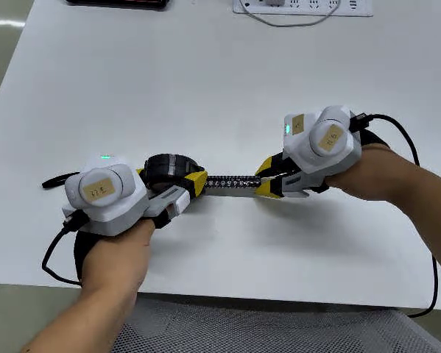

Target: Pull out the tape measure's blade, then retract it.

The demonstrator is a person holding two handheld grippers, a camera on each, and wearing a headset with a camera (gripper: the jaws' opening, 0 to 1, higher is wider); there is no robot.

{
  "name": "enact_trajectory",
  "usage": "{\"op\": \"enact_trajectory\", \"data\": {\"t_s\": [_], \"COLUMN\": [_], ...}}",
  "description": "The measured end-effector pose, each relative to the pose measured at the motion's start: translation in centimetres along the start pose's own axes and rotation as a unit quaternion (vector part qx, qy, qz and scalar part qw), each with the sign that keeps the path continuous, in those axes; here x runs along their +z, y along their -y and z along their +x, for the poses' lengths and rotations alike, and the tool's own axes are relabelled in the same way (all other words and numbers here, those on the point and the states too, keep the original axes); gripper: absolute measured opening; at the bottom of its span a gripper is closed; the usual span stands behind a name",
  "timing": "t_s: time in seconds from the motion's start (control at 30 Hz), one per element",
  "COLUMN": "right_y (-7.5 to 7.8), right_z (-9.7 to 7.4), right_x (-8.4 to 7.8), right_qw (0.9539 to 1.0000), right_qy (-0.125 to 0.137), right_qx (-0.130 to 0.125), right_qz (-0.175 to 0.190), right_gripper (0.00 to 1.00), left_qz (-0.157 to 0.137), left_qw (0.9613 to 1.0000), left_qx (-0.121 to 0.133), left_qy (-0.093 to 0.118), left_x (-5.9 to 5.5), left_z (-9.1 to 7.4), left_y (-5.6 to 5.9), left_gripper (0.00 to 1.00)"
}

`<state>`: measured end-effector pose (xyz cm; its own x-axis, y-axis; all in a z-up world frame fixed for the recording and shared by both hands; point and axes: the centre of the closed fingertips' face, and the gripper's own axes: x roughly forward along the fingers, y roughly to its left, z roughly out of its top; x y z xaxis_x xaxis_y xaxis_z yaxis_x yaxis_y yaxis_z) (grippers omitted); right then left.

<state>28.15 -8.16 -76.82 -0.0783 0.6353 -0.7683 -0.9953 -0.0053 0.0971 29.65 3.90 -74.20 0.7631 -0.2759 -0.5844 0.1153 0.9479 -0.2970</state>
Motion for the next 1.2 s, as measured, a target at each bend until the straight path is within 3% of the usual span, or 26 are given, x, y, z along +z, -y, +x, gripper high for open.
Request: {"op": "enact_trajectory", "data": {"t_s": [1.2], "right_y": [-0.1], "right_z": [3.9], "right_x": [3.8], "right_qw": [0.9989], "right_qy": [0.042], "right_qx": [0.016], "right_qz": [0.012], "right_gripper": [0.10], "left_qz": [-0.005], "left_qw": [1.0000], "left_qx": [-0.004], "left_qy": [0.000], "left_x": [-0.1], "left_z": [0.1], "left_y": [-0.1], "left_gripper": [0.56]}}
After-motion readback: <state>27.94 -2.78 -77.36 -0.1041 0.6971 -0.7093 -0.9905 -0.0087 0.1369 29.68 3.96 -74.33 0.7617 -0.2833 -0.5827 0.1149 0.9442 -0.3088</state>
